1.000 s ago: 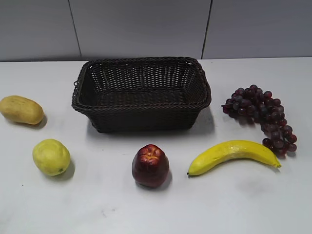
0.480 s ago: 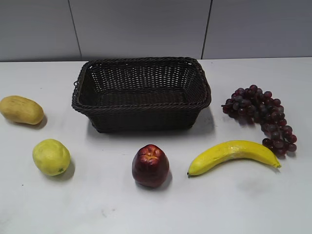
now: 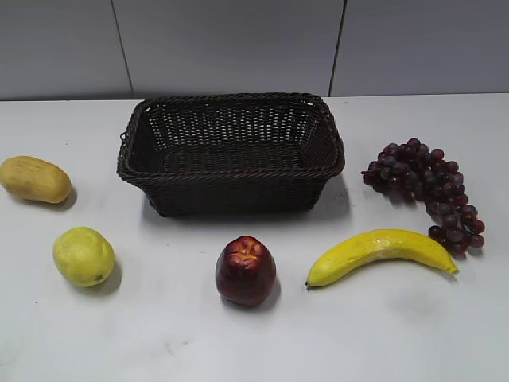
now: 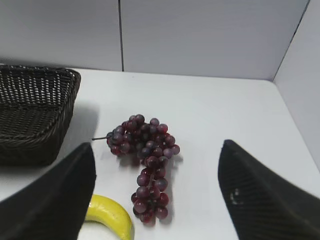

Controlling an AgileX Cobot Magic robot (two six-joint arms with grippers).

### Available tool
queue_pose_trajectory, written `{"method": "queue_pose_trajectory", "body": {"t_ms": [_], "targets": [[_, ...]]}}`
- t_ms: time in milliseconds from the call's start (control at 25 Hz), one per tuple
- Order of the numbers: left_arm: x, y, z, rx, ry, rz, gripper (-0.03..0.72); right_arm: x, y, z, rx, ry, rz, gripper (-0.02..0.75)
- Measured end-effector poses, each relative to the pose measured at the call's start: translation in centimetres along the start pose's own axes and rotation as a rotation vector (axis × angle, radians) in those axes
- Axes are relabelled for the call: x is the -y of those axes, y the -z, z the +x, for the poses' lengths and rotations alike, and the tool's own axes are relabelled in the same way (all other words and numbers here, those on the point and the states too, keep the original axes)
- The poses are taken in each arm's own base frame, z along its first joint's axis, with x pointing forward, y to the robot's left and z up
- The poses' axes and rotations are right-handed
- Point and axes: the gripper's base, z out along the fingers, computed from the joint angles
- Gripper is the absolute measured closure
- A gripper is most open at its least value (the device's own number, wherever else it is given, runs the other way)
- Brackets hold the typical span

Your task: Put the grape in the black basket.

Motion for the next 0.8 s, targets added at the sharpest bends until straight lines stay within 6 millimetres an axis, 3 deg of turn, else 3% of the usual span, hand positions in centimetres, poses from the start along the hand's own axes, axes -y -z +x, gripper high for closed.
{"method": "queue_pose_trajectory", "body": {"t_ms": [160, 480, 800], "targets": [[0.0, 0.0, 0.0, 0.0, 0.0, 0.0, 0.452, 0.2, -5.4, 1.2, -0.18, -0.007, 0.006, 0.077], [0.0, 0.0, 0.0, 0.0, 0.0, 0.0, 0.452, 0.5, -16.2, 3.3, -0.585, -0.016, -0.004, 0.061], [0.0, 0.0, 0.0, 0.0, 0.0, 0.0, 0.452, 0.6, -24.2, 5.7, -0.76, 0.027, -0.029, 0.064]]}}
